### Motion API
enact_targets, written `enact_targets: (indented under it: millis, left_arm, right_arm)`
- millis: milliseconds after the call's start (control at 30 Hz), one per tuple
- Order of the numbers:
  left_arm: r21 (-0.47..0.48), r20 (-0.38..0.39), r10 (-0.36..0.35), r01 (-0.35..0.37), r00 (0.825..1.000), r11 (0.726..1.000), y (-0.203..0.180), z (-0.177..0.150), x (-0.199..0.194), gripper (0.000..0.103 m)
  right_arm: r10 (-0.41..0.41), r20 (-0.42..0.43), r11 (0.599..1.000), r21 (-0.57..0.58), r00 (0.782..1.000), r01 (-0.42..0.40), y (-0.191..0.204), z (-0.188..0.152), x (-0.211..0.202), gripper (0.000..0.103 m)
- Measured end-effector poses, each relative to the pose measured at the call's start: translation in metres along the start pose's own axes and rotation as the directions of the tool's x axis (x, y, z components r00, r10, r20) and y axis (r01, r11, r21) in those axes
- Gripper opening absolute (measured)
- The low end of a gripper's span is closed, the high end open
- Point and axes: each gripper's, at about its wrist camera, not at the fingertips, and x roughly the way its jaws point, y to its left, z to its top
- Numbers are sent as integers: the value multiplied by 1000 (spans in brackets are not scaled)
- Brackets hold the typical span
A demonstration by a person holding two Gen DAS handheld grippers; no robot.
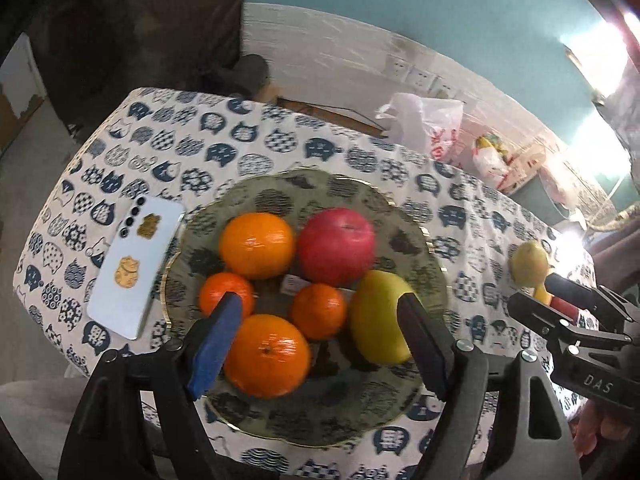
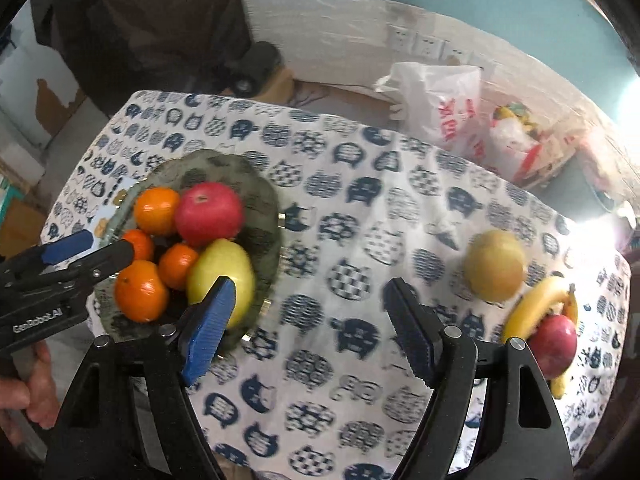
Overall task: Organize fruits
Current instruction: 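Release the orange from the left gripper while the right gripper releases the pear onto the plate, then move the right gripper to the red apple while the left gripper reaches the large green pear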
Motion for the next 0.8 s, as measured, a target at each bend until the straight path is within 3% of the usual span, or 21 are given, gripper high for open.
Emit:
enact_targets:
  millis: [500, 800]
  left_arm:
    - [151, -8, -26, 27, 1000, 988, -80, -6, -5, 81]
    - [249, -31, -49, 55, 998, 967, -134, -15, 0, 81]
  right_arm:
    - [-103, 27, 990, 99, 994, 100, -77, -29, -31, 78]
    - [-157, 10, 973, 174, 988, 153, -130, -53, -41, 78]
